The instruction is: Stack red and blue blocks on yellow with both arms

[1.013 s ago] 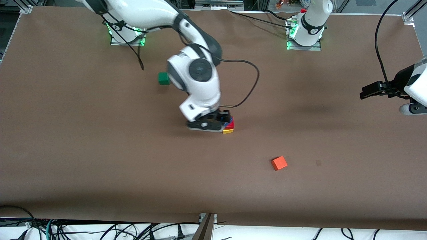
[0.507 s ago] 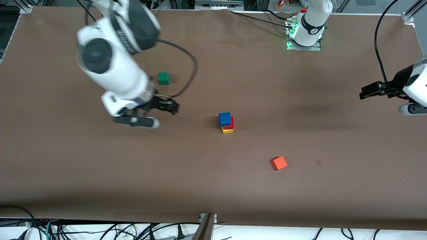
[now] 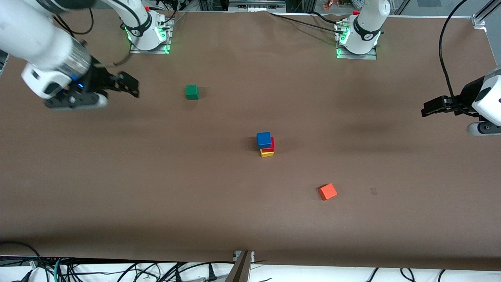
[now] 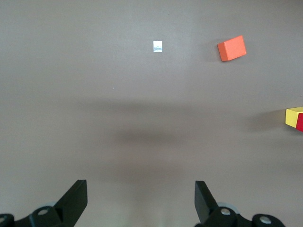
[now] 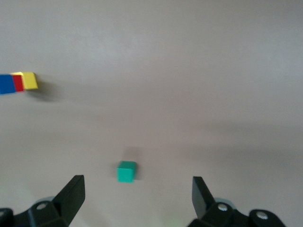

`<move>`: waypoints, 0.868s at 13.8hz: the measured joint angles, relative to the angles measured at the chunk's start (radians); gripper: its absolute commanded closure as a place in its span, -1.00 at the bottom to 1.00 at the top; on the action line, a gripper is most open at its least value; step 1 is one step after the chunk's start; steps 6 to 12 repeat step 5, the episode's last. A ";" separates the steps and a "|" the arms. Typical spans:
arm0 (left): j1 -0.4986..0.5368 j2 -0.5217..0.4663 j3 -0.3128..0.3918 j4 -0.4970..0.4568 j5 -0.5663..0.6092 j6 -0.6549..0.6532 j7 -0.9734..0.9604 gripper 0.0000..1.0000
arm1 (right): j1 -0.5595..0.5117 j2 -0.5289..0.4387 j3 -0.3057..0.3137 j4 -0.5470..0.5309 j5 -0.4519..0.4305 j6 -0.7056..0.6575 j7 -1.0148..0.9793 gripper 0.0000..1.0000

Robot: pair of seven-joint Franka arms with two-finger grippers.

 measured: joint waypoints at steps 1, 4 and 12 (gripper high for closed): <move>0.000 0.000 0.000 0.000 0.000 0.000 0.000 -1.00 | -0.008 -0.024 -0.003 -0.021 -0.019 0.001 -0.038 -1.00; 0.000 0.000 0.001 0.000 0.000 0.000 0.000 -1.00 | -0.010 -0.025 -0.021 -0.028 -0.032 0.011 -0.078 -1.00; 0.000 0.000 0.001 0.000 0.000 0.001 0.000 -1.00 | -0.009 -0.021 -0.021 -0.027 -0.034 0.015 -0.078 -1.00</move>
